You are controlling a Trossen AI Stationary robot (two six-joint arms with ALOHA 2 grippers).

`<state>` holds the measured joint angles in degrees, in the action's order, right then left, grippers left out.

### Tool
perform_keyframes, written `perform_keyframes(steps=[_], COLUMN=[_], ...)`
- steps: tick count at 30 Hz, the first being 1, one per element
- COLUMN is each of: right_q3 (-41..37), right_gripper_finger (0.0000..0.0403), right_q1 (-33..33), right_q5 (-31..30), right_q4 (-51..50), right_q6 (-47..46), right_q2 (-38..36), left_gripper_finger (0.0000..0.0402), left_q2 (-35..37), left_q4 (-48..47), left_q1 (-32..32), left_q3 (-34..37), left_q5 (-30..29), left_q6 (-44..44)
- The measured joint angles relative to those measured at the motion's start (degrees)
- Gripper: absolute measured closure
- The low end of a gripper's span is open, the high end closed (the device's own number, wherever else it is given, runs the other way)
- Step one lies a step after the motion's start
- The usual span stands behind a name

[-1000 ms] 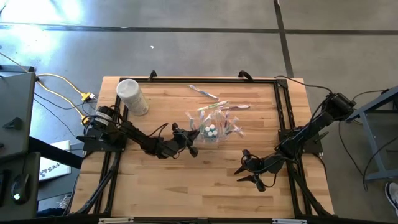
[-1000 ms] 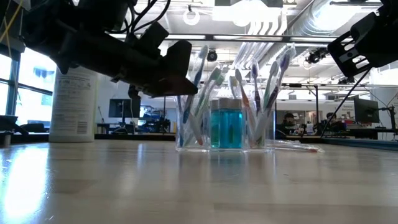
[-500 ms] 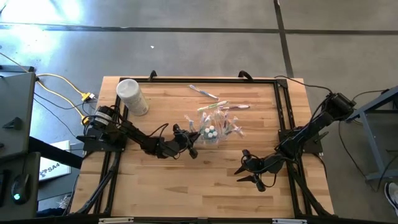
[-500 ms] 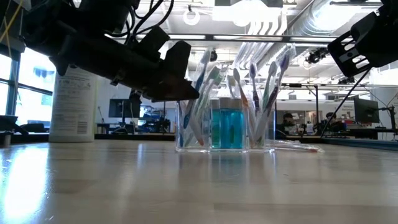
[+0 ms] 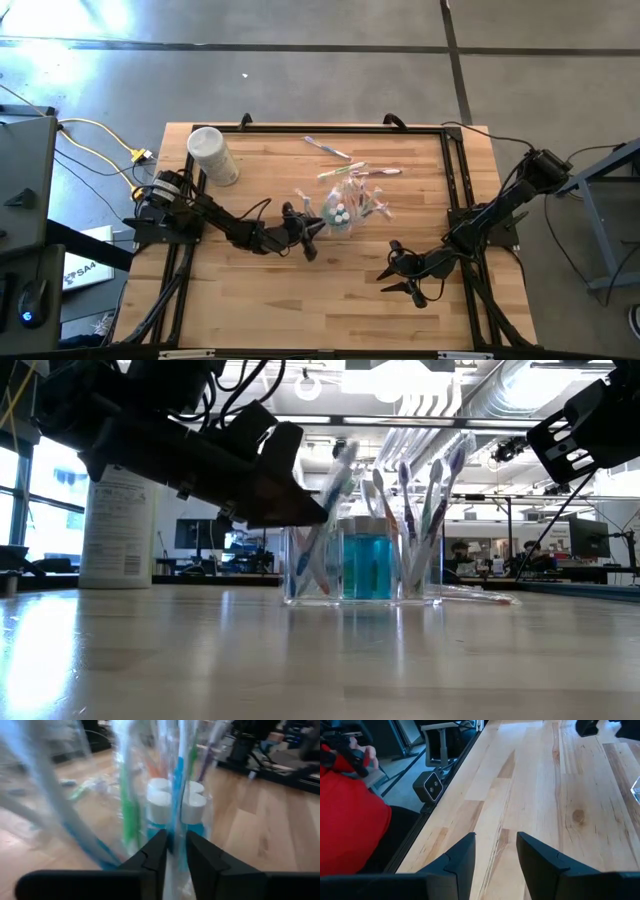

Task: Pick & Place toothbrushing station
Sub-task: Put the blue toothbrush into the transparent organizer

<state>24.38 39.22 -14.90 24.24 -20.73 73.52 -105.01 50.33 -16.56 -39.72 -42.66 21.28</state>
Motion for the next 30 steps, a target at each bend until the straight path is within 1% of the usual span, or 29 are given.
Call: perform_keyframes(steps=[5, 9, 13, 17, 20, 24, 27, 30], right_q3=[0.0, 0.0, 0.0, 0.0, 0.0, 0.0, -0.02, -0.01], right_gripper_finger=[0.0266, 0.0266, 0.0266, 0.0266, 0.0266, 0.0266, 0.0266, 0.0266], right_q1=[0.0, 0.0, 0.0, 0.0, 0.0, 0.0, 0.0, 0.0], right_q5=[0.0, 0.02, 0.02, 0.02, 0.02, 0.02, 0.02, 0.02], right_q4=[-0.03, -0.03, -0.05, -0.05, -0.05, -0.12, -0.14, -0.14], right_q6=[0.0, 0.0, 0.0, 0.0, 0.0, 0.0, -0.02, 0.0], right_q2=[0.0, 0.0, 0.0, 0.0, 0.0, 0.0, 0.0, 0.0], left_gripper_finger=[0.0281, 0.0237, 0.0207, 0.02, 0.02, 0.0199, 0.0199, 0.0199], left_q2=[0.0, 0.01, 0.0, 0.0, 0.01, 0.6, 0.7, 0.72], left_q4=[0.04, 0.05, 0.45, 4.43, 7.27, 8.62, 8.53, 5.07], left_q1=[0.0, 0.0, 0.0, -0.14, -0.44, -0.85, -1.09, -1.14], left_q3=[0.0, 0.0, 0.0, -0.02, -0.03, -0.18, -2.03, -5.52], left_q5=[2.73, 2.83, 2.81, 2.69, 1.6, 0.11, 0.72, 1.64], left_q6=[-1.34, -1.46, -2.44, -9.17, -11.97, -15.86, -20.95, -25.67])
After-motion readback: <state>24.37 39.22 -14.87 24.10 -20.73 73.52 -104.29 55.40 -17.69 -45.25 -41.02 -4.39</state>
